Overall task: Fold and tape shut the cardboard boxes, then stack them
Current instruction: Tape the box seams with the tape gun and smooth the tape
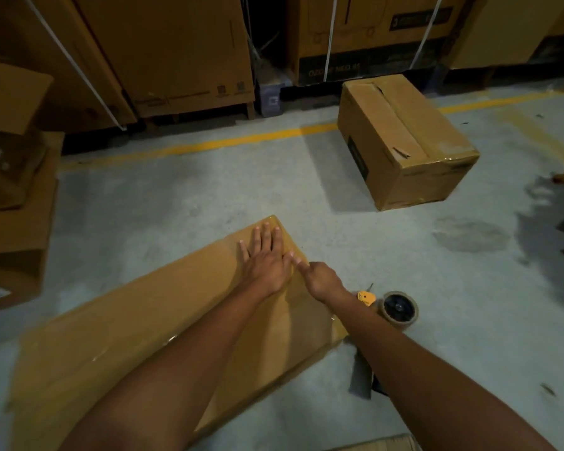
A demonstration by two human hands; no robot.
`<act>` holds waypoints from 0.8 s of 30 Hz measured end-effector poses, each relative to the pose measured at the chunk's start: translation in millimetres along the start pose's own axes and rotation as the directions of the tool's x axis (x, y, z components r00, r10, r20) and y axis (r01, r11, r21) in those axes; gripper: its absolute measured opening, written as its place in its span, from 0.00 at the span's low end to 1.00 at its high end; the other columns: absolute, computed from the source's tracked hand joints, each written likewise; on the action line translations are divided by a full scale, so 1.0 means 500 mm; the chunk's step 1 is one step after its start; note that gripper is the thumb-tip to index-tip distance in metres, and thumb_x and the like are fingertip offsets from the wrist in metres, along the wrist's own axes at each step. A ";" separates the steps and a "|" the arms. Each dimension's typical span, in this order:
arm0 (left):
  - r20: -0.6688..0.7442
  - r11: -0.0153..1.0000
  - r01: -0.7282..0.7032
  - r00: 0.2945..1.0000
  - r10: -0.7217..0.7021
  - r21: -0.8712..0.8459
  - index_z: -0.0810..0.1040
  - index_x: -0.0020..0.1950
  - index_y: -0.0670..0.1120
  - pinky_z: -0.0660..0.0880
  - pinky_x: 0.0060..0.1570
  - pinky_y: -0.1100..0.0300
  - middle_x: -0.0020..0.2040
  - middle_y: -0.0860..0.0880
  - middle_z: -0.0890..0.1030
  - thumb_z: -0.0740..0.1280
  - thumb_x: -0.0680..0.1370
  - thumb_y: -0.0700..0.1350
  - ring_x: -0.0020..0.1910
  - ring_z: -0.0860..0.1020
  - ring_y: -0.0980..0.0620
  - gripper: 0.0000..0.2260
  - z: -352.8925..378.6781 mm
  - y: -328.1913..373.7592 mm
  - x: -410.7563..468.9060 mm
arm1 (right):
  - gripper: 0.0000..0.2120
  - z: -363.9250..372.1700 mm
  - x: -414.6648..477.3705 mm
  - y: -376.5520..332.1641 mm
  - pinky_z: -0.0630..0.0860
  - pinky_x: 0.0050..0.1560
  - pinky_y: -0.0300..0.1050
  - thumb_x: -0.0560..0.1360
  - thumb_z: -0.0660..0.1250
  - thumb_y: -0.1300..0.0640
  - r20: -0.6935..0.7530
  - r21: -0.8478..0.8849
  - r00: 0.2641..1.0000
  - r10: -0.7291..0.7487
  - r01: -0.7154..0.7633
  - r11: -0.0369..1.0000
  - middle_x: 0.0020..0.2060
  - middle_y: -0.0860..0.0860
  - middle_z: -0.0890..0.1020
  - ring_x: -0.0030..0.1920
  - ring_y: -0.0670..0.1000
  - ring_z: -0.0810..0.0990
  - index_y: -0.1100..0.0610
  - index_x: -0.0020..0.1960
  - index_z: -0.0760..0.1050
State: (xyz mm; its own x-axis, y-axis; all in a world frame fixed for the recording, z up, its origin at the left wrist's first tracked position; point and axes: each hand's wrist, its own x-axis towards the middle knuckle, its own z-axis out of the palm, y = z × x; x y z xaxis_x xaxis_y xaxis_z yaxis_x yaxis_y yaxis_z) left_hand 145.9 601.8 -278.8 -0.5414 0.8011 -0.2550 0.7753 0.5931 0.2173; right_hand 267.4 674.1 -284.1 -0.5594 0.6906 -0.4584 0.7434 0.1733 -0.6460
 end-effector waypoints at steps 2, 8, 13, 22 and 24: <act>0.026 0.999 -0.040 0.999 0.041 -0.015 0.42 0.82 0.48 0.38 0.75 0.37 0.82 0.49 0.38 0.46 0.85 0.58 0.80 0.37 0.47 0.29 0.002 0.007 -0.025 | 0.32 0.004 -0.016 -0.005 0.72 0.58 0.52 0.82 0.52 0.35 -0.034 0.026 0.997 0.062 -0.061 0.998 0.60 0.64 0.80 0.61 0.64 0.77 0.63 0.59 0.78; 0.039 0.992 -0.127 0.991 0.127 -0.015 0.49 0.82 0.49 0.41 0.76 0.38 0.82 0.50 0.44 0.46 0.86 0.54 0.81 0.41 0.49 0.25 0.013 0.029 -0.130 | 0.28 0.038 -0.073 -0.010 0.71 0.55 0.50 0.83 0.55 0.40 -0.148 0.258 0.941 0.304 -0.260 0.930 0.62 0.62 0.80 0.62 0.63 0.78 0.63 0.63 0.77; 0.069 0.983 -0.183 0.981 0.181 0.028 0.50 0.82 0.51 0.42 0.77 0.39 0.82 0.51 0.42 0.61 0.81 0.47 0.81 0.41 0.49 0.32 0.011 0.024 -0.197 | 0.21 0.095 -0.142 -0.036 0.75 0.59 0.52 0.83 0.58 0.46 -0.152 0.532 0.866 0.476 -0.334 0.778 0.60 0.63 0.81 0.61 0.63 0.79 0.62 0.64 0.77; -0.179 0.980 0.188 0.964 -0.197 -0.068 0.54 0.81 0.54 0.45 0.75 0.36 0.82 0.49 0.48 0.47 0.85 0.57 0.81 0.43 0.43 0.24 0.078 -0.110 -0.317 | 0.22 0.176 -0.154 -0.080 0.80 0.55 0.53 0.69 0.72 0.57 -0.065 0.457 0.880 0.470 -0.392 0.798 0.59 0.60 0.78 0.57 0.62 0.79 0.61 0.59 0.70; -0.188 0.922 0.355 0.906 -0.380 -0.153 0.54 0.81 0.51 0.48 0.73 0.33 0.82 0.43 0.47 0.48 0.83 0.61 0.80 0.44 0.39 0.28 0.080 -0.117 -0.333 | 0.44 0.140 -0.162 -0.076 0.75 0.64 0.56 0.65 0.78 0.54 -0.227 0.387 0.858 0.461 -0.355 0.851 0.68 0.62 0.68 0.66 0.64 0.73 0.61 0.73 0.58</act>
State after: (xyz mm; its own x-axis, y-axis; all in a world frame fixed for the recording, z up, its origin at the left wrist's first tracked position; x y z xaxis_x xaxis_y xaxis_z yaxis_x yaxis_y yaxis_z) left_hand 203.6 430.6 -286.9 -0.8461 0.5154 -0.1359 0.4730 0.8436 0.2540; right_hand 258.7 562.0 -265.1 -0.0545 0.8316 -0.5528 0.6894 -0.3691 -0.6233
